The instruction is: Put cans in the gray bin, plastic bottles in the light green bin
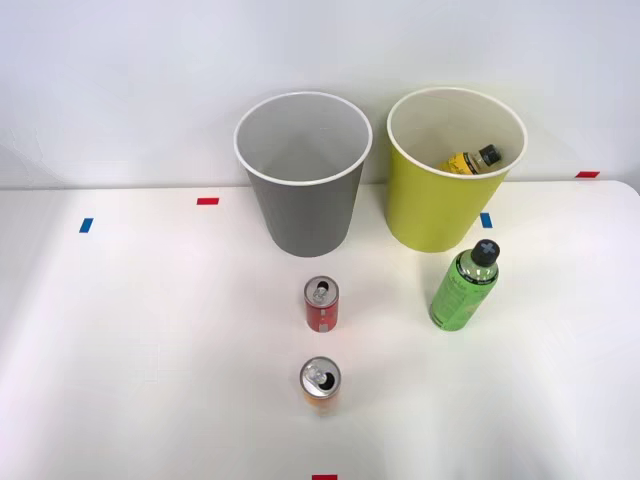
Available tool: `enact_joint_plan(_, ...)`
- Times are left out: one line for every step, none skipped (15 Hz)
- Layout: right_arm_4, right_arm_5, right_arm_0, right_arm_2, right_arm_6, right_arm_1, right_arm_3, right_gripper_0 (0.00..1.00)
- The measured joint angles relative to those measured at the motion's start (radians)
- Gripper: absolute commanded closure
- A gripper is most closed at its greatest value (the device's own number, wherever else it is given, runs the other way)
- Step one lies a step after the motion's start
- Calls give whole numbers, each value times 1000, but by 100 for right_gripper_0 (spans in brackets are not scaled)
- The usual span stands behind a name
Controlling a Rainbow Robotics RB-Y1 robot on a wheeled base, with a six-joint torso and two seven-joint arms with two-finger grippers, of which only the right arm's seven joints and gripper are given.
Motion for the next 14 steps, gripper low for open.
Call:
enact_joint_plan(0,0,0,0,0,0,0,0)
enact_joint_plan(0,0,0,0,0,0,0,0)
enact_joint_plan(0,0,0,0,0,0,0,0)
enact_joint_plan(0,0,0,0,0,0,0,0)
enact_joint_plan(0,0,0,0,0,0,0,0)
enact_joint_plan(0,0,0,0,0,0,0,0)
enact_joint_plan(0,0,0,0,0,0,0,0)
enact_joint_plan(0,0,0,0,0,0,0,0)
enact_joint_plan(0,0,0,0,0,0,0,0)
enact_joint_plan(0,0,0,0,0,0,0,0)
enact_joint_plan(0,0,0,0,0,0,0,0)
enact_joint_plan(0,0,0,0,0,0,0,0)
enact_joint_plan(0,0,0,0,0,0,0,0)
enact_joint_plan(0,0,0,0,0,0,0,0)
